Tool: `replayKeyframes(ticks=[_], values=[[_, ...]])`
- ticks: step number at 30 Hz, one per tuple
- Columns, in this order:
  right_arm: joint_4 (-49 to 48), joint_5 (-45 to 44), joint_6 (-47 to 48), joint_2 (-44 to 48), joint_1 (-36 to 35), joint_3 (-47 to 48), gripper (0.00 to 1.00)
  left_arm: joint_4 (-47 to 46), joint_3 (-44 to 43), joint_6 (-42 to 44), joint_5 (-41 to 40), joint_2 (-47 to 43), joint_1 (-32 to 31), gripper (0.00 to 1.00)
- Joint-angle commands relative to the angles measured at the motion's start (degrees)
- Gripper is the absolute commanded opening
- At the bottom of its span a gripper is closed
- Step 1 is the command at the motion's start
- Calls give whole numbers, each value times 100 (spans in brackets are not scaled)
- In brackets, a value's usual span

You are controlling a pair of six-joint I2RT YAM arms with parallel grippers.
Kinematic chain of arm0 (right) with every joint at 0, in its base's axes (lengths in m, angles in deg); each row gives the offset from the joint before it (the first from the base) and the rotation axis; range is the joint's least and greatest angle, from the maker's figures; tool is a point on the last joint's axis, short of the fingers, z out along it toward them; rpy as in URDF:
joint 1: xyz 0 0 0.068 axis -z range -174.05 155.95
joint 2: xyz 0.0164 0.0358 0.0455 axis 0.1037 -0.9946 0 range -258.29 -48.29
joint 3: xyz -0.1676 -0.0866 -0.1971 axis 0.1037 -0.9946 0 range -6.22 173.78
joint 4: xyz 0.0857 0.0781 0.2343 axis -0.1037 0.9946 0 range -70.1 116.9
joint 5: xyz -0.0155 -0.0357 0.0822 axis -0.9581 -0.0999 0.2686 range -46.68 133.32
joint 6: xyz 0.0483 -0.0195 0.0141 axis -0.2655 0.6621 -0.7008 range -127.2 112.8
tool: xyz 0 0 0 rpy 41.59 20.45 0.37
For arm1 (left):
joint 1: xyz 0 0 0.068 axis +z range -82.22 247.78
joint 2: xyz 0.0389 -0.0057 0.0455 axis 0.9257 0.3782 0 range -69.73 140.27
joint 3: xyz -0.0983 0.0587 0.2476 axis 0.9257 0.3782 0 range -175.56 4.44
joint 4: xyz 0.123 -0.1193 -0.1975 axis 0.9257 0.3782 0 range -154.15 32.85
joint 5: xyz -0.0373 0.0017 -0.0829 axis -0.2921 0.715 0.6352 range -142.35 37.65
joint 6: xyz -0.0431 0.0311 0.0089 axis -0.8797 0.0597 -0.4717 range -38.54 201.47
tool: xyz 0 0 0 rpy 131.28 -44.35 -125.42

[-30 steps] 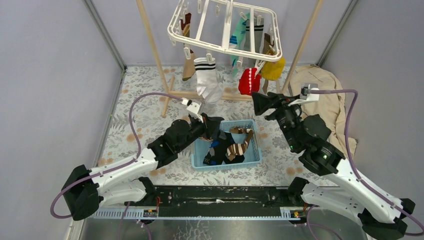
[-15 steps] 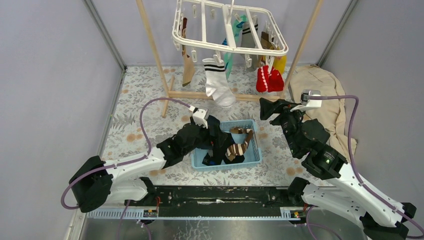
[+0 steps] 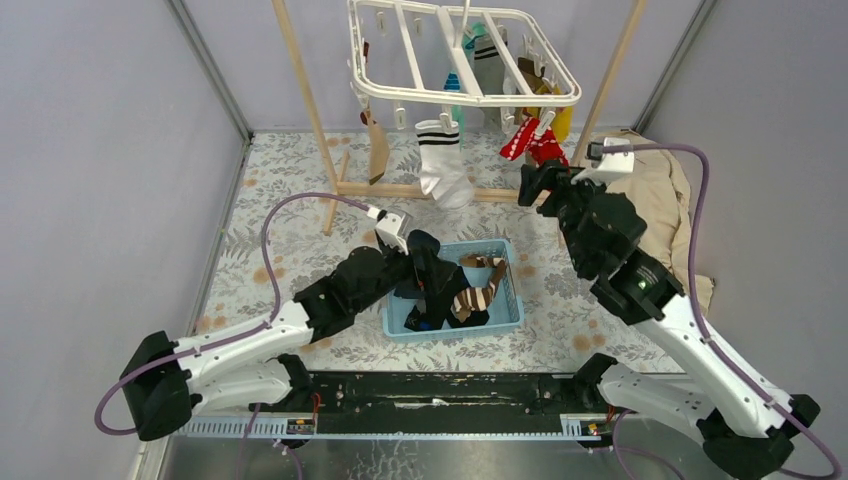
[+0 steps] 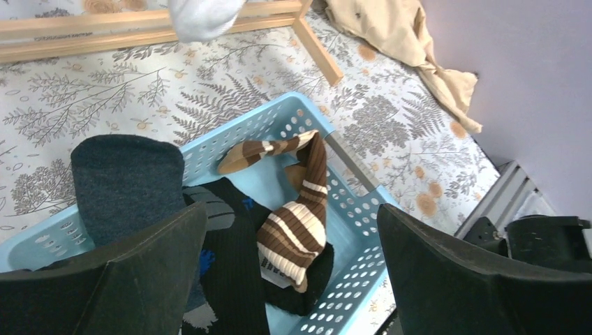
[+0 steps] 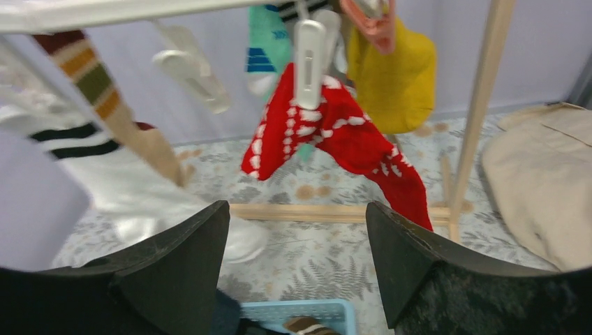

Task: Remove the socks clipped to the hanger
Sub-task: Place the sock in the bin, then remove the sock from the hanger.

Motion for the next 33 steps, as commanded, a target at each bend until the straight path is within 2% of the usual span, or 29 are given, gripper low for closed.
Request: replayKeyframes(ticks=[1,10,18,27,33], values=[[280,939,-236,-182,926,306,78,239,-258,48,-43,-248,-93,99],[36,2311,-535,-348,2318,304,78,392,-345,75,86,-575,-161,99],[-516,4306,-966,-705,3494,104,75,584,-399,114,79,-817,-181,99],[-2470,6567,-1750,-1363,4889,-596,73,926,-572,187,39,-961,-188,99],[-4050,7807,-2521,-2084,5200,-842,72,1131,-731,266,30,-967,-188,99]])
